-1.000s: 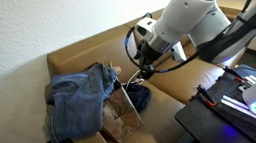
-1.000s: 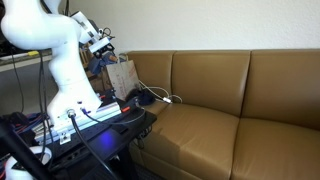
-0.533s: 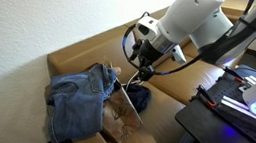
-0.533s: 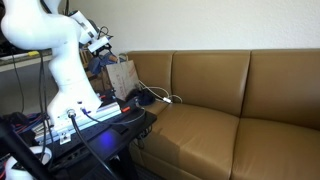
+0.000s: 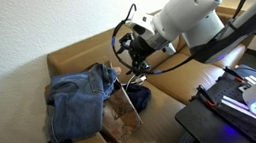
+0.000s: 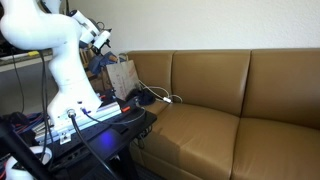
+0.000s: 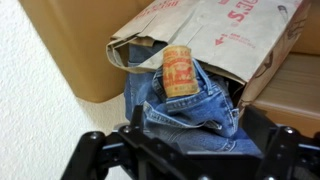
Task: Put the jeans on the couch
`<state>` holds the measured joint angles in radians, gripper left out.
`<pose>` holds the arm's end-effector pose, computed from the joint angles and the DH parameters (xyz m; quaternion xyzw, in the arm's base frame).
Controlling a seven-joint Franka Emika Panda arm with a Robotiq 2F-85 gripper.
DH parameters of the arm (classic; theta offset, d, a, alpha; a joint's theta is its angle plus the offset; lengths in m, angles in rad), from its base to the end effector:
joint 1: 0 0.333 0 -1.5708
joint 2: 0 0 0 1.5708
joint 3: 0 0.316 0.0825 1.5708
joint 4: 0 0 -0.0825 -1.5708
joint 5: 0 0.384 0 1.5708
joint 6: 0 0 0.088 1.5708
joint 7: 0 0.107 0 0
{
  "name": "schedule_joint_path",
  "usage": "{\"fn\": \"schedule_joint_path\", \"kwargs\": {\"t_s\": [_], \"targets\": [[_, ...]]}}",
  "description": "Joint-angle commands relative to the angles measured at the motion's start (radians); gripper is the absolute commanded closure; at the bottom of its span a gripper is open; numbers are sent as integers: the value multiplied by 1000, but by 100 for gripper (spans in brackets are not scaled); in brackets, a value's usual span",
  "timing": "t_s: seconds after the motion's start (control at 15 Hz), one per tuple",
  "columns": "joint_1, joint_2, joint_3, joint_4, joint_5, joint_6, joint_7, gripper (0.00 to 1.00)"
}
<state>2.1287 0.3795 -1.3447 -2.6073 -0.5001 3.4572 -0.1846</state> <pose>0.2999 0.3704 0.2879 0.6306 0.6889 0.3486 0.0790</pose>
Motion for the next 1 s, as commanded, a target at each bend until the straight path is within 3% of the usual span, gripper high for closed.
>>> {"fn": "schedule_joint_path", "kwargs": {"t_s": [0.0, 0.2, 0.27, 0.4, 0.53, 0.6, 0.67, 0.73, 0.93], "targets": [[-125, 3, 123, 93, 54, 0, -185, 0], [-299, -74, 302, 146, 63, 0, -215, 0], [-183, -21, 195, 124, 57, 0, -163, 0], [-259, -40, 266, 148, 57, 0, -170, 0], [-273, -50, 277, 150, 57, 0, -173, 0], [-341, -107, 352, 130, 4, 0, -168, 0], [-439, -173, 469, 113, 29, -4, -225, 0], [-507, -206, 534, 108, -73, 0, -132, 0], [-719, -216, 757, 86, -209, -1, 39, 0]]}}
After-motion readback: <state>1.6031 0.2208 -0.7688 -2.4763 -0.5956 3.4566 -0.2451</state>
